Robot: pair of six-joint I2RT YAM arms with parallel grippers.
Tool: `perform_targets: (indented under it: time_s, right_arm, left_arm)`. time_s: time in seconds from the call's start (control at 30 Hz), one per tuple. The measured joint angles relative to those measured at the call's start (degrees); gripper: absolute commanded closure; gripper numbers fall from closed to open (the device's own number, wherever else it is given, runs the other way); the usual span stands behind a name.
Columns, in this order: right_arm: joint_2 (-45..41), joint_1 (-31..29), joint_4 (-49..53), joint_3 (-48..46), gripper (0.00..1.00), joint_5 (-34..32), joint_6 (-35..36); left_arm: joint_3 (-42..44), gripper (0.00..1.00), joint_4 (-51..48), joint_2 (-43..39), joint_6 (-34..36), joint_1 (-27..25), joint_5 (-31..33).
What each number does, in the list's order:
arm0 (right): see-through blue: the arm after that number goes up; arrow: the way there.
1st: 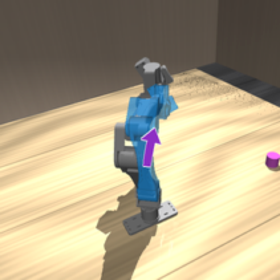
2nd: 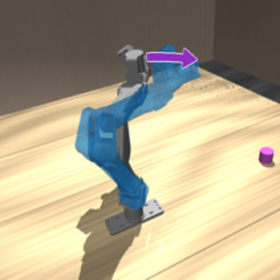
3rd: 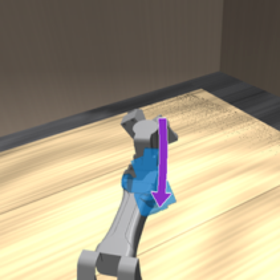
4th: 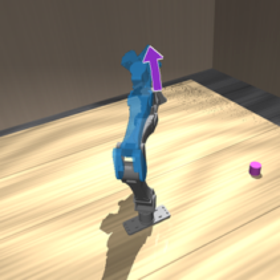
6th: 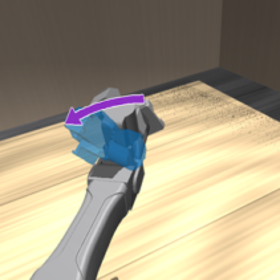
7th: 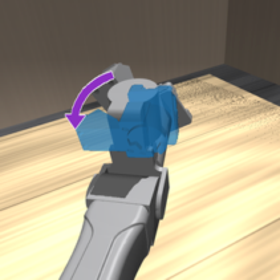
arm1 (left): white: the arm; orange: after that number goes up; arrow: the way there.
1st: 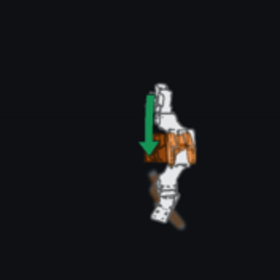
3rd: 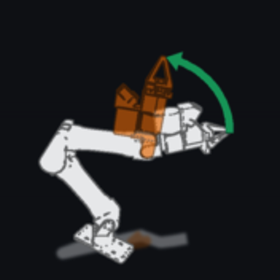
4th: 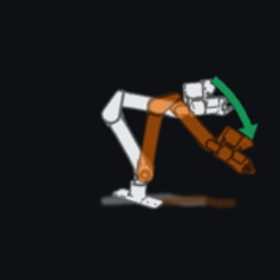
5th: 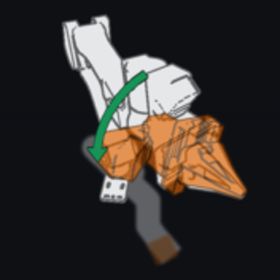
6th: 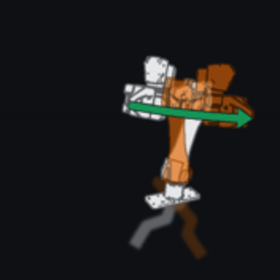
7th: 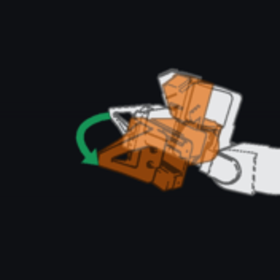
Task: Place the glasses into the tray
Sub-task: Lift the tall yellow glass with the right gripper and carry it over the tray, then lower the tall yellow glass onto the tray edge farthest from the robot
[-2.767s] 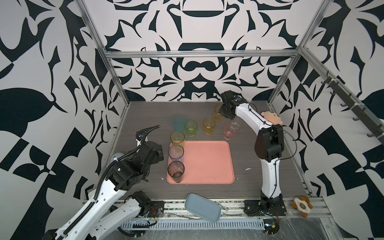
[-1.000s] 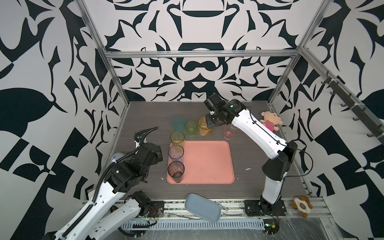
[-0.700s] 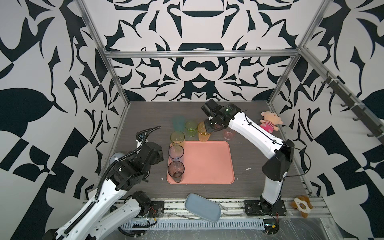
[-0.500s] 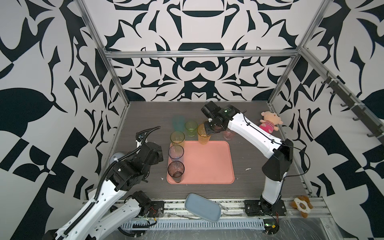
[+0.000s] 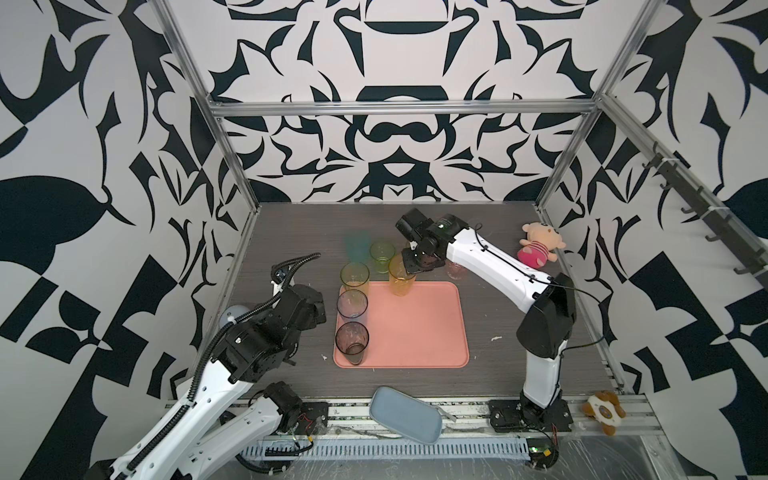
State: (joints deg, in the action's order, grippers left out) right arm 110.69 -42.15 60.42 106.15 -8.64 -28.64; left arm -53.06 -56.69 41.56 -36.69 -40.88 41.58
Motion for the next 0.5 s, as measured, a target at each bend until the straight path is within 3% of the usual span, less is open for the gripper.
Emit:
perform_targets:
  time_s: [0.5]
  right_arm:
    - [2.16,-0.07,-1.36,-2.45,1.0,0.5,-0.81]
  left_arm:
    - [0.0,0.01,-0.02,-0.22,-0.22,0.0,0.0]
